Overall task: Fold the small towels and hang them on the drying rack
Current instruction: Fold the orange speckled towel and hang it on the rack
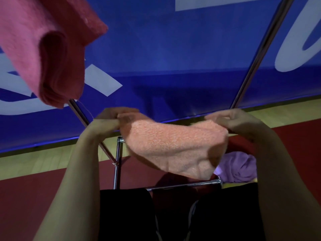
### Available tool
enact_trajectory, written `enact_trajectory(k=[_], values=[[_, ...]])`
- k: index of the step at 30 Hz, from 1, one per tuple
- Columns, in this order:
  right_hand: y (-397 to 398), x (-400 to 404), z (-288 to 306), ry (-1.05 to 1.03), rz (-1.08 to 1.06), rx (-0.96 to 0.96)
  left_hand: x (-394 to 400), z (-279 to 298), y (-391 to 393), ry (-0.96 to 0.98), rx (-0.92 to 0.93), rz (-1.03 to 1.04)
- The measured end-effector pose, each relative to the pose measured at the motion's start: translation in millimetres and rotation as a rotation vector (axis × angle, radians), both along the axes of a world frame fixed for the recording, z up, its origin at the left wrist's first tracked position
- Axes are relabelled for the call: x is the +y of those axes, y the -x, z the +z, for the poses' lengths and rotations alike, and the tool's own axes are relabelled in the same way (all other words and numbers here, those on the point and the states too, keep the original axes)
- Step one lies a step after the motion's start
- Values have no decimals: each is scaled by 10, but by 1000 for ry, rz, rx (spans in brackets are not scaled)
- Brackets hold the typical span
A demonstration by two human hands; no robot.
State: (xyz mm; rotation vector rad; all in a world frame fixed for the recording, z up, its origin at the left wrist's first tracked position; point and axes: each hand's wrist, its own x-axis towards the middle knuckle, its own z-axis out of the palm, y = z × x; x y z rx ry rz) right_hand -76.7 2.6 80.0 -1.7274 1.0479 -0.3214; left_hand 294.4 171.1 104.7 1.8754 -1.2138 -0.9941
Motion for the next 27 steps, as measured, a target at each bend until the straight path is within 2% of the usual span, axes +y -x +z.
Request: enact_trajectory(k=[4,7,10,15,19,21,24,27], values=[[-26,-14,40,165,-120,-137,31,-30,-131,213,-91,24],[-65,17,101,284,-148,-151,32,-15,-126,233,-124,112],[-93,-13,120,336,-255,-186,-14,3,-112,248,-36,293],[-122,-25,149,324,-334,-271,-68,40,-63,315,6,389],[-184,-20,228,173,-306,-361,-107,-15,-128,216,-137,426],[-221,-6,211,229,-214,-187,-110,-34,-139,183,-215,454],[-302,4,126,450,-108,219,-106,-26,-124,155,-289,485],[-348,8,127,534,-110,305,-110,-33,-153,147,-281,536]])
